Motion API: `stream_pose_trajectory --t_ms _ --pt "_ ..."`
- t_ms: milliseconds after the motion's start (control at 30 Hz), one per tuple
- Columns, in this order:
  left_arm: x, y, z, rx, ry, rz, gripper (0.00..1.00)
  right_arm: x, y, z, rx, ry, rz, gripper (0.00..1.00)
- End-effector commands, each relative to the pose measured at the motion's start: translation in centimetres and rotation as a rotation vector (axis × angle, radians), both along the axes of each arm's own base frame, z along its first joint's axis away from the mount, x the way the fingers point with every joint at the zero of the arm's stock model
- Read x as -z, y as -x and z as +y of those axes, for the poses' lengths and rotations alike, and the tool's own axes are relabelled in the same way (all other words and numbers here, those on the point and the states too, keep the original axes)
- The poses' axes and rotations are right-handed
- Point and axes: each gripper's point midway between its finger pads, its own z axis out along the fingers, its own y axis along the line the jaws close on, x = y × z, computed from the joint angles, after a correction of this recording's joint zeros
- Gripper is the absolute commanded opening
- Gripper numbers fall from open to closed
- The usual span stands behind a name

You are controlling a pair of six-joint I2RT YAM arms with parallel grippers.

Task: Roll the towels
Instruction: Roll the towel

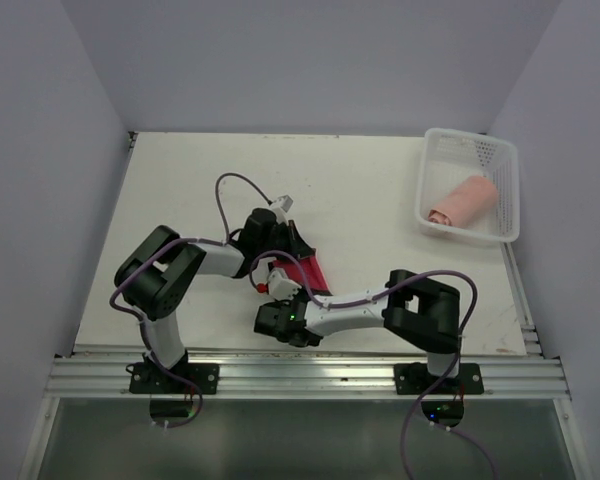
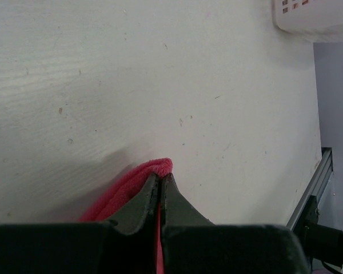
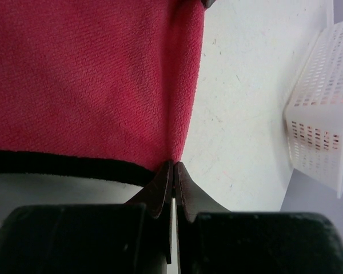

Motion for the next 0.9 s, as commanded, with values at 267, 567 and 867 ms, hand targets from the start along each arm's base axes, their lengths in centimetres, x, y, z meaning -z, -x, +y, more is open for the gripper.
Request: stream_pose_trajectory --t_ms 267,567,867 --pt "-2.5 -4.3 3.0 -0.140 -0.037 -0.176 0.00 1.4 1.9 0.8 -0.038 0.028 0.105 0.00" --pt "-2.8 -4.1 3.0 -0.114 -0.069 -0.193 0.00 -1.7 -0.5 -1.5 0.162 -0.477 0.222 0.33" --pt "-2.0 -2.7 1.7 -0.062 -0.090 -0.199 0.00 -4.3 -2.7 -1.7 0.201 -1.104 0.396 0.50"
